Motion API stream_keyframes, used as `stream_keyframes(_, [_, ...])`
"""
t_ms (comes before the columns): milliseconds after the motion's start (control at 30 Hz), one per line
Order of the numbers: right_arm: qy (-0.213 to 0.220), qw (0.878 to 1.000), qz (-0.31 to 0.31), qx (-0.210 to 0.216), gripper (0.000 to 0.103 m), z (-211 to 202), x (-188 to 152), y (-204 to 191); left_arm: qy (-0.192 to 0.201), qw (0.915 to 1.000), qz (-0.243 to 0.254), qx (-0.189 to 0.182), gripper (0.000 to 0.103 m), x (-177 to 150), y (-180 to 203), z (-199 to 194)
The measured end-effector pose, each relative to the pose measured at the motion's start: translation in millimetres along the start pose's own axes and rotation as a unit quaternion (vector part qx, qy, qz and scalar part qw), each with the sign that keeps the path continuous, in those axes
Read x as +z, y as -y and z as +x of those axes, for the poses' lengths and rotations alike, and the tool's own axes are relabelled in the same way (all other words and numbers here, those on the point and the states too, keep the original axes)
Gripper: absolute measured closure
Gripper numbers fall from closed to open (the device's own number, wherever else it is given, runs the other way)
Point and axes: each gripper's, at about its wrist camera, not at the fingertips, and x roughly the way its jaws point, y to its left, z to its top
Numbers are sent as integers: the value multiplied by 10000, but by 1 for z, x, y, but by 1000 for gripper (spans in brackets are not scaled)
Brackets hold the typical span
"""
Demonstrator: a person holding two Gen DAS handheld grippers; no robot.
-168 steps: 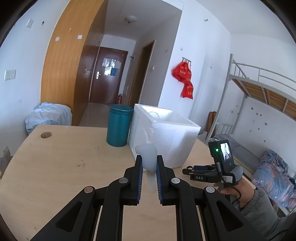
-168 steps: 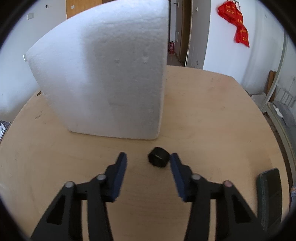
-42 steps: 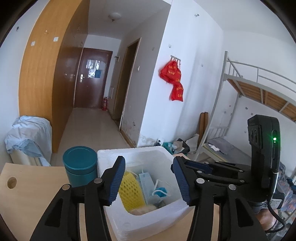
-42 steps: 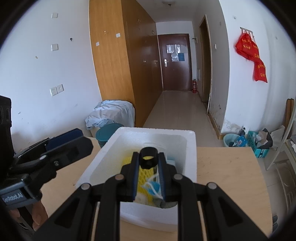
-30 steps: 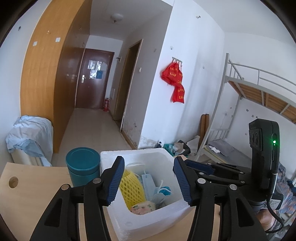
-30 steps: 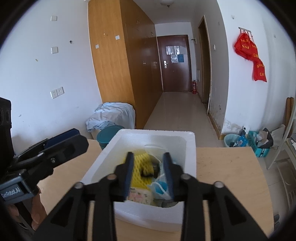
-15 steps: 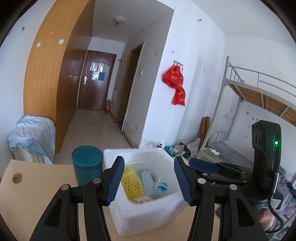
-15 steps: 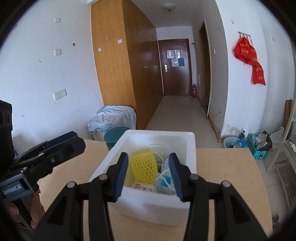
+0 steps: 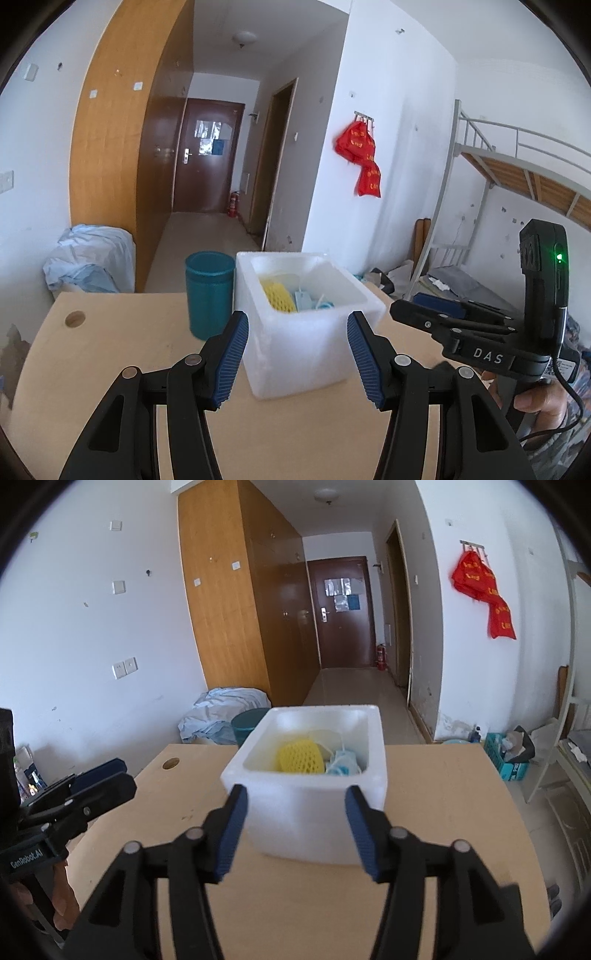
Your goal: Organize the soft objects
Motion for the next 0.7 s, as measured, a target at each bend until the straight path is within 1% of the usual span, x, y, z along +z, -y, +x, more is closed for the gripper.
stream_keyframes(67, [16, 10000, 33, -9, 33, -9, -8, -4, 3, 10000, -28, 41, 46, -8, 2, -12])
stream_keyframes(133, [19, 10000, 72, 4, 31, -15, -13, -6, -13, 10000, -74, 64, 46, -16, 3, -21])
stream_keyframes(167, [22, 10000, 89, 17, 31, -17, -15, -6, -17, 9999, -108, 65, 43, -19, 1, -27])
stream_keyframes(200, [22, 9999, 107, 23, 30, -20, -17, -7, -17, 9999, -121, 85, 39, -21, 0, -30])
stream_keyframes(267, [33, 9999, 110, -4, 25, -24, -22, -10, 74, 9997, -158, 184, 26, -27, 0, -41])
stream_keyframes(300, [44, 9999, 104, -23, 23, -26, -23, -11, 154, 9994, -156, 259, 23, -31, 0, -47])
stream_keyframes(367, [75, 9999, 91, -86, 16, -31, -27, -16, 262, 9988, -133, 394, 13, -36, 1, -57])
stream_keyframes(433, [98, 9999, 56, -84, 13, -35, -30, -20, 316, 9984, -101, 465, 7, -40, 3, -66])
stream_keyframes(500, [114, 9999, -2, -83, 10, -38, -32, -23, 358, 9978, -80, 556, 6, -45, 5, -73])
stream_keyframes(600, [187, 9998, -69, -82, 7, -43, -38, -29, 361, 9968, -113, 707, 0, -52, 5, -80])
stream_keyframes(700, [229, 9997, -64, -80, 7, -49, -46, -35, 326, 9958, -103, 854, 0, -61, 5, -86])
